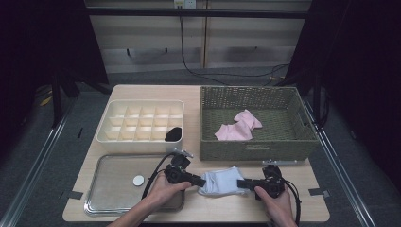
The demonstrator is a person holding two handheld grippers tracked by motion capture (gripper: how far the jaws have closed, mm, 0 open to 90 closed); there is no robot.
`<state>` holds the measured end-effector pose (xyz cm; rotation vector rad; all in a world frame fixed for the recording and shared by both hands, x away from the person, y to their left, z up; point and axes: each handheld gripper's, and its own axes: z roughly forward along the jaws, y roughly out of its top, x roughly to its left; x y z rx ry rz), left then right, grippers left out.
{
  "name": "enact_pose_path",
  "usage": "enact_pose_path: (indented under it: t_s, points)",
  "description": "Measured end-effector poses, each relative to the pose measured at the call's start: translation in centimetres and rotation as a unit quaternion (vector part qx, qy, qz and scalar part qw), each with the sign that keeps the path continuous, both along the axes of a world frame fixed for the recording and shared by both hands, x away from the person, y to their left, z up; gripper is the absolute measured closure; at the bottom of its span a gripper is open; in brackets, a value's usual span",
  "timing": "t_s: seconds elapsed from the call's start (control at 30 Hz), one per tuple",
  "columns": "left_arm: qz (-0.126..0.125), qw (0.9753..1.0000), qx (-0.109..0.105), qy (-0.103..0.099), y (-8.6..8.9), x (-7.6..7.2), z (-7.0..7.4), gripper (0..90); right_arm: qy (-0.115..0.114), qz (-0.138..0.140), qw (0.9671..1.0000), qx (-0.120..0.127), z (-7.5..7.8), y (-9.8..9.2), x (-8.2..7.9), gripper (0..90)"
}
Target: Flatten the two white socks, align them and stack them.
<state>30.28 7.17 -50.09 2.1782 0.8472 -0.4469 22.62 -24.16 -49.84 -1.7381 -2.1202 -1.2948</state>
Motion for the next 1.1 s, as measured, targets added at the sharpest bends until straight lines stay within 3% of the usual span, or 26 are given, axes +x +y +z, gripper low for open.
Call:
enact_pose_path:
  t_s: [0.2, 0.37, 0.6, 0.83, 1.1]
  points:
    - [-0.001, 1.0000, -0.002, 0.002, -0.7, -0.1, 0.0, 76.0, -0.011, -0.009, 0.9999, -0.006, 0.2, -0.3, 0.0, 71.4]
    - [-0.001, 1.0000, -0.002, 0.001, -0.5, 0.0, -0.1, 76.0, -0.019, -0.016, 0.9996, 0.015, 0.5, -0.8, -0.2, 69.0]
    - [-0.003, 1.0000, -0.001, 0.000, -0.5, 0.0, 0.0, 76.1, -0.019, -0.016, 0.9994, 0.023, 0.6, -0.8, -0.3, 72.2]
    - [0.000, 1.0000, -0.001, 0.000, -0.5, 0.0, 0.0, 75.3, -0.053, -0.003, 0.9982, 0.027, 1.3, -0.6, -0.5, 71.7]
    - [-0.004, 1.0000, -0.001, -0.003, -0.6, 0.2, -0.1, 75.4, -0.065, 0.010, 0.9972, 0.036, 1.7, 0.0, -0.3, 75.1]
